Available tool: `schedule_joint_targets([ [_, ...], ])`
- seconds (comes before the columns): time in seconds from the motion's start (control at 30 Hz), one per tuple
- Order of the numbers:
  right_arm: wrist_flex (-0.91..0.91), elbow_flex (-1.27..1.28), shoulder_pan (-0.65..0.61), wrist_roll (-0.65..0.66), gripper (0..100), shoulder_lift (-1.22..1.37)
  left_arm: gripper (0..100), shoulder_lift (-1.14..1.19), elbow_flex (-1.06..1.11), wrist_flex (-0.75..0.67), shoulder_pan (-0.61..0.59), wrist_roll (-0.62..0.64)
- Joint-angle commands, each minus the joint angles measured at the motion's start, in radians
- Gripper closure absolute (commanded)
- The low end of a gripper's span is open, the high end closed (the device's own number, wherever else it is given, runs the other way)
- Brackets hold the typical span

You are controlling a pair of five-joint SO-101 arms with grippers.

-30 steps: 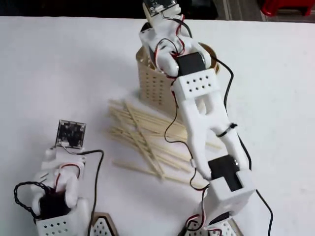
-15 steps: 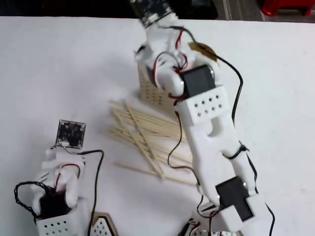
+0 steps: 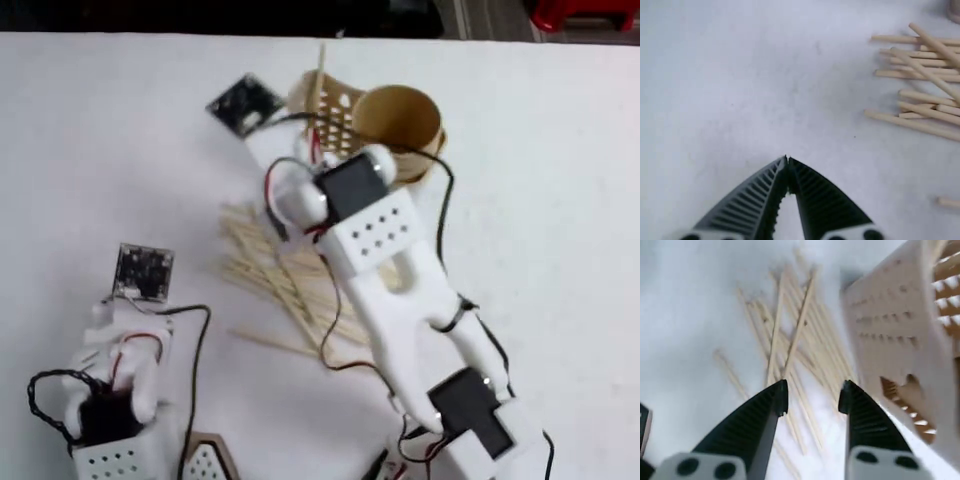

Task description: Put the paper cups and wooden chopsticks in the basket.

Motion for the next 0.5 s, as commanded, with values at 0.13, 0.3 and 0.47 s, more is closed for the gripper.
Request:
schedule_joint_targets([
  [0.13, -0.209, 0.282, -0.064, 0.006, 73.3, -0.008, 98, -0.008, -0.005, -0.017, -0.008, -0.012],
  [0.3, -0.421, 0.471, -0.097, 0.006, 73.1, -0.007, 98, -0.008, -0.005, -0.017, -0.008, -0.012],
  [0.47, -0.585, 0.592, -0.099, 0.081, 73.1, -0.005, 98, -0.008, -0.005, -0.017, -0.008, -0.012],
])
